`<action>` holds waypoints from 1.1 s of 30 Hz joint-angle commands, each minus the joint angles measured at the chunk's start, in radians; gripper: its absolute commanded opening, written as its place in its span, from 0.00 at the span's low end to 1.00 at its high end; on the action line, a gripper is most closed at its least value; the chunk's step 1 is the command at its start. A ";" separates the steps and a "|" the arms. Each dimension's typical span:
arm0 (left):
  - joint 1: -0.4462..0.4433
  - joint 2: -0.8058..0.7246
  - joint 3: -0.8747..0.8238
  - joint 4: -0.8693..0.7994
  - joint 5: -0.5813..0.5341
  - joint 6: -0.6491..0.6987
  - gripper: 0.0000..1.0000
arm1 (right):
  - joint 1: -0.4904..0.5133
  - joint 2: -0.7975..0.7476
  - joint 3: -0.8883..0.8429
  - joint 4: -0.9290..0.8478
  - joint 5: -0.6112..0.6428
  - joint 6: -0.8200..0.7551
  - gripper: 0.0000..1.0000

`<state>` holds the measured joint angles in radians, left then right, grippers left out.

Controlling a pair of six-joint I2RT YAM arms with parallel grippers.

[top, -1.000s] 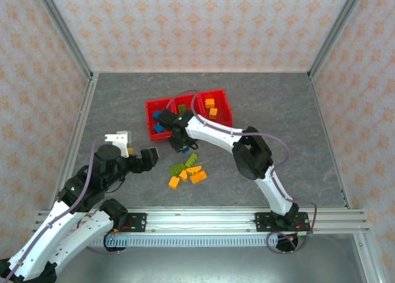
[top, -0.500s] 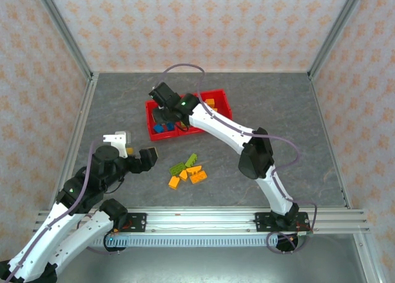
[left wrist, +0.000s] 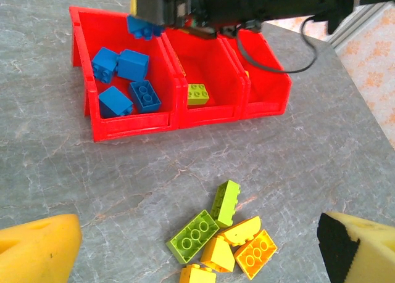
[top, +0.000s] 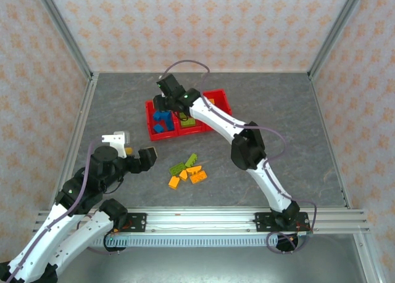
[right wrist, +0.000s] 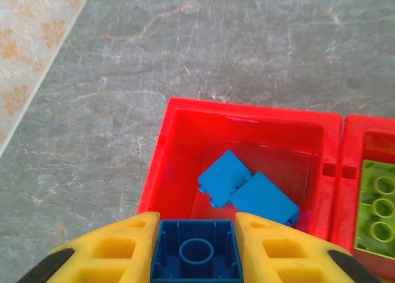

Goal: Sort the legos into containers by color
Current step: Place the lego in the container.

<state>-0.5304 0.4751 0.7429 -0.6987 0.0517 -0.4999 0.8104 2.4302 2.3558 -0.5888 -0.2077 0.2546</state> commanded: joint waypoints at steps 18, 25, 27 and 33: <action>0.030 -0.013 -0.012 0.027 0.028 0.010 0.99 | 0.004 -0.026 0.091 -0.018 -0.053 0.016 0.66; 0.032 -0.012 -0.013 0.026 0.027 0.009 0.99 | 0.004 -0.113 0.087 -0.107 -0.022 0.012 0.75; 0.032 -0.008 -0.013 0.026 0.027 0.009 0.99 | 0.006 -0.141 0.082 -0.137 -0.010 0.011 0.80; 0.033 0.015 -0.012 0.024 0.031 0.011 0.99 | 0.024 -0.230 0.021 -0.219 0.095 -0.007 0.97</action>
<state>-0.5076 0.4767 0.7425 -0.6914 0.0704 -0.4992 0.8177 2.2719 2.4042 -0.7277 -0.2020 0.2634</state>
